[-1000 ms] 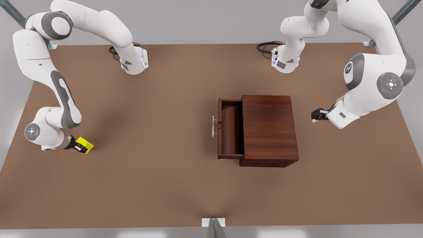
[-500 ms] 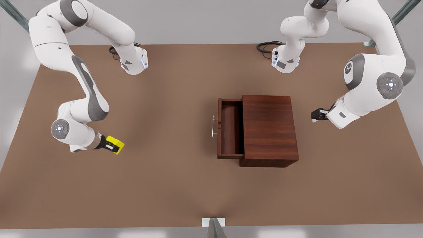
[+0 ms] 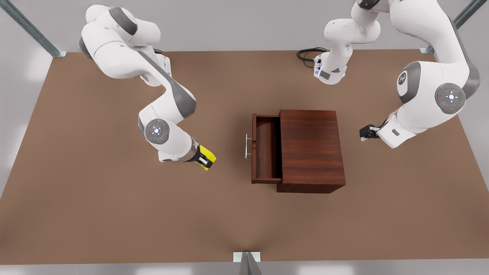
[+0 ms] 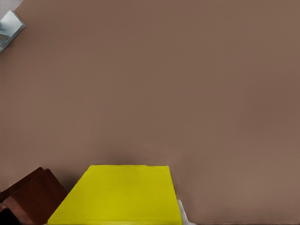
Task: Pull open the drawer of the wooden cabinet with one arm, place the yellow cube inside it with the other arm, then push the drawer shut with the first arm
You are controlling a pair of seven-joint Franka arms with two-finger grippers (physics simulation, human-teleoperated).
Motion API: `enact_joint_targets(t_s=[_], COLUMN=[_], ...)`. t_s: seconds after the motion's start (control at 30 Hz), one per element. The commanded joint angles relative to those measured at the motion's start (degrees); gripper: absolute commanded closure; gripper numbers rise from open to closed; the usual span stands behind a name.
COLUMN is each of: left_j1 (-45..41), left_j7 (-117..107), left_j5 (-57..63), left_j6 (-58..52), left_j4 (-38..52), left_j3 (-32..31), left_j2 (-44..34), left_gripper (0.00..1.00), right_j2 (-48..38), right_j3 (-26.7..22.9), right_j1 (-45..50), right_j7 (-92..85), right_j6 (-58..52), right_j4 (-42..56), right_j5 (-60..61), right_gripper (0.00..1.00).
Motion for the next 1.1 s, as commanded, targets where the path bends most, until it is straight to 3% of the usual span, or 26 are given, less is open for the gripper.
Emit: enact_joint_targets(t_s=[0.0,0.07,0.43,1.0,1.03,1.07], left_j1=[0.0,0.0,0.0,-0.2,-0.5,-0.5], left_j7=[0.0,0.0,0.0,-0.5,-0.5,-0.5], left_j5=[0.0,0.1,0.1,0.4,0.4,0.5], left_j6=[0.0,0.0,0.1,-0.5,-0.4,-0.4], left_j4=[0.0,0.0,0.0,-0.9,-1.2,-1.1], left_j3=[0.0,0.0,0.0,-0.2,-0.2,-0.2], left_j2=[-0.1,-0.1,-0.1,-0.3,-0.2,-0.2], left_gripper=[0.00,0.00,0.00,0.00,0.00,0.00], right_j2=[1.8,4.1,11.0,17.3,17.3,17.3], right_j3=[-2.3,-6.8,-20.3,-22.6,-22.6,-22.6], right_j1=[4.9,11.7,31.8,39.5,39.5,39.5], right_j7=[49.4,54.7,87.1,92.3,91.6,91.6], right_j6=[-4.6,-4.6,-2.1,1.5,1.5,1.5], right_j4=[4.3,8.7,19.7,25.8,25.8,25.8], right_j5=[-0.2,-0.2,-0.3,-0.3,-0.3,-0.3], right_gripper=[0.36,0.36,0.36,0.35,0.01,0.00])
